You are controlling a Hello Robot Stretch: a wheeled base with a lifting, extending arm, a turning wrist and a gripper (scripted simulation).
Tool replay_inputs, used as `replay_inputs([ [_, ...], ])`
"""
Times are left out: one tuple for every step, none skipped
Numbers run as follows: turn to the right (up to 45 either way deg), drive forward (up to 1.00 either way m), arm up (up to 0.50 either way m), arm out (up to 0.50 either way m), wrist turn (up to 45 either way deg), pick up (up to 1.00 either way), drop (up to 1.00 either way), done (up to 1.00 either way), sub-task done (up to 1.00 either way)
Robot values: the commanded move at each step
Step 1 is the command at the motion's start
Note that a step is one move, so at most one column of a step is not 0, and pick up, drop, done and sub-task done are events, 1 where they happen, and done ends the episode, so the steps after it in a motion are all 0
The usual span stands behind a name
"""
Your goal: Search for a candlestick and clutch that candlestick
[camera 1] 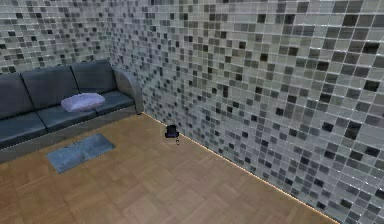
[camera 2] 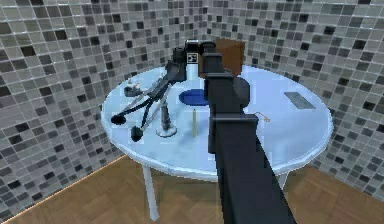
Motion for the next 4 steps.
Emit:
replay_inputs([
  [0.0,0.0,0.0,0.0,45.0,0.0,0.0,0.0,0.0],
  [0.0,0.0,0.0,0.0,45.0,0.0,0.0,0.0,0.0],
  [0.0,0.0,0.0,0.0,15.0,0.0,0.0,0.0,0.0],
  [0.0,0.0,0.0,0.0,0.0,1.0,0.0,0.0,0.0],
])
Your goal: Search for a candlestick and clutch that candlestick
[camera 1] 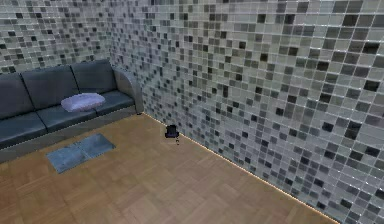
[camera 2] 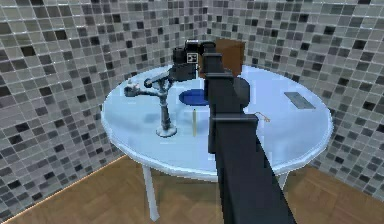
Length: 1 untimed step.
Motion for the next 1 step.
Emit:
replay_inputs([
  [0.0,0.0,0.0,0.0,0.0,0.0,0.0,1.0,0.0],
])
